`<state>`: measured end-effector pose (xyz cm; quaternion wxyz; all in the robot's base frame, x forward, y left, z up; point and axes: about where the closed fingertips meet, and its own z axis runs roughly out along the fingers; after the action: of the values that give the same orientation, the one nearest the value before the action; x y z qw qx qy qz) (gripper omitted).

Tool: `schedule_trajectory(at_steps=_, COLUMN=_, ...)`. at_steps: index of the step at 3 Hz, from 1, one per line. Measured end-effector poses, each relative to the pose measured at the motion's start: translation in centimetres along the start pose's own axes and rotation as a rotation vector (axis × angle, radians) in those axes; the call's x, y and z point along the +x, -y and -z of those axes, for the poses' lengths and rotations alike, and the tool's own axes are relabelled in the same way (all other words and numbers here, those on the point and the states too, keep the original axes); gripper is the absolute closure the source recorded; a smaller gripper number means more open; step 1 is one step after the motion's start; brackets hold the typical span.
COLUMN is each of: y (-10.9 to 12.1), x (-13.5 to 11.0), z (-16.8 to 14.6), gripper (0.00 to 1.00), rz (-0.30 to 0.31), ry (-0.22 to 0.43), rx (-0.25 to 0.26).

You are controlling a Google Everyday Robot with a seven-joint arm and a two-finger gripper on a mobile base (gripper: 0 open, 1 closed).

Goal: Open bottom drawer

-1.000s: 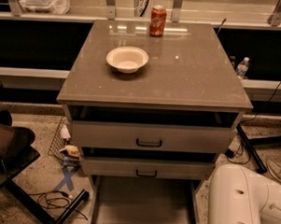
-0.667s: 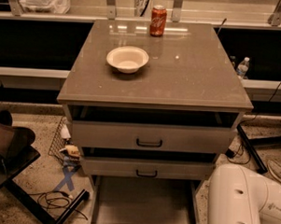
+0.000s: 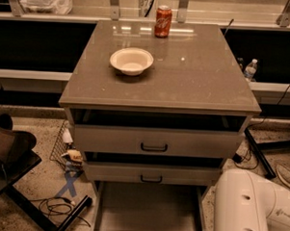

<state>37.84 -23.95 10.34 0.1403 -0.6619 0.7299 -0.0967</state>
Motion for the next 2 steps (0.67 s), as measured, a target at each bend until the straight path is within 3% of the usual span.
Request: schedule_trajectory(at_steps=2, y=-0.07, x=-0.1, z=0.04, gripper=0.05, rz=0.0, ry=0.001, rx=-0.002)
